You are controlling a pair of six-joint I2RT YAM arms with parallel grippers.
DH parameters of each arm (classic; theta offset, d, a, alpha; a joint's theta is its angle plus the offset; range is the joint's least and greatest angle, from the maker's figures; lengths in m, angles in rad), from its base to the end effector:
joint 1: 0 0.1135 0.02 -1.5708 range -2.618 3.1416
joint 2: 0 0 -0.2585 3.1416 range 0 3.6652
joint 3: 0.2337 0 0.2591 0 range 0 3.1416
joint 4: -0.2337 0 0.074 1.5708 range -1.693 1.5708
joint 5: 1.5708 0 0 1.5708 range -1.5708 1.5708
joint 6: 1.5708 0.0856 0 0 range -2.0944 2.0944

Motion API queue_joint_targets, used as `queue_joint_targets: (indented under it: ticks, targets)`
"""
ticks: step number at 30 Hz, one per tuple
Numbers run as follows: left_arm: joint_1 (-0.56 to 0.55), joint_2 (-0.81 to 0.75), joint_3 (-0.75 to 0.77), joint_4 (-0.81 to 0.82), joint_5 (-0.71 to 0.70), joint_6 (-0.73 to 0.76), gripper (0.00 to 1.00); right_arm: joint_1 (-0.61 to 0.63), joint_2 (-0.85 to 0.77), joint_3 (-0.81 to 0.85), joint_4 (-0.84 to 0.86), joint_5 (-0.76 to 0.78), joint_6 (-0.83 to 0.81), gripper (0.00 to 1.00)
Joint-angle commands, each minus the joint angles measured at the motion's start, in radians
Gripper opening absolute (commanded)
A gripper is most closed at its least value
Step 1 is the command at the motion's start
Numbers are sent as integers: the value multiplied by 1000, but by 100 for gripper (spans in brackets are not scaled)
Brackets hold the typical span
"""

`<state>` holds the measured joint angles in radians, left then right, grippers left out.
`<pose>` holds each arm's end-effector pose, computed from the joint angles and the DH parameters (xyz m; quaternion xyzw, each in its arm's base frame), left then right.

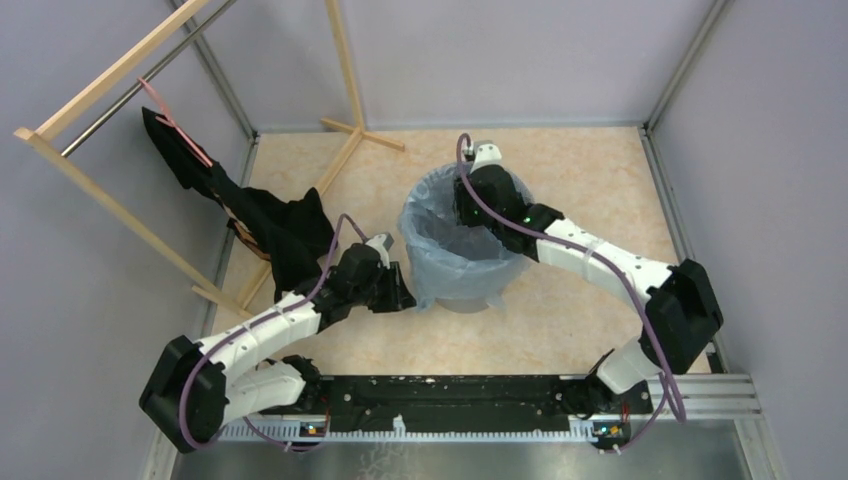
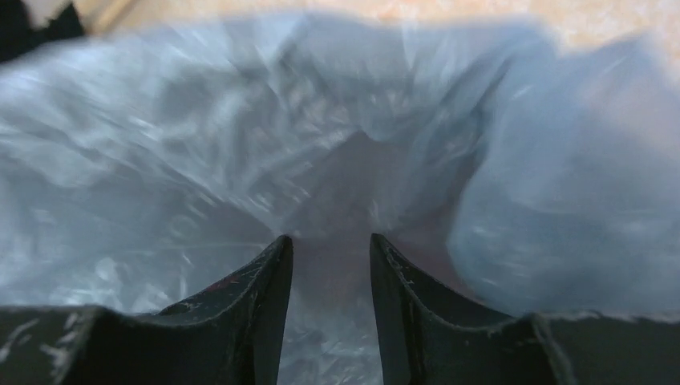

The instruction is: Put the trash bags into the trash bin

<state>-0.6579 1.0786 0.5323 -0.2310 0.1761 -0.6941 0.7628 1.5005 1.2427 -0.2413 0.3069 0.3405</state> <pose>0.1944 -0.1691 0.1506 0.0174 0.9192 -0.3041 0.2495 0.3052 0.2559 0.2906 -0.1018 0.8472 0.1525 0.4986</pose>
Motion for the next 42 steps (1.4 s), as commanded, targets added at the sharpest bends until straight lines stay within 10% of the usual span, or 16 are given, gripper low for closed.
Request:
queue_joint_targets:
  ticks: [1,9,17,23,32,42]
  targets:
    - [-10,13,-14,86,21,-21,38,4,31,-33,210,17,0,41]
    - [-16,37,-25,97,16,-14,39,16,-62,88,-48,-38,45,43]
    - [-16,32,-36,73,6,21,39,16,-142,152,-308,-205,-20,65]
    - [-16,-3,-12,24,-24,41,41,61,-128,16,-237,-422,17,73]
    - [-16,0,-2,35,8,18,43,64,56,-51,-177,-532,35,46]
    - [-19,21,-23,83,30,-1,43,64,206,-164,13,-485,118,46]
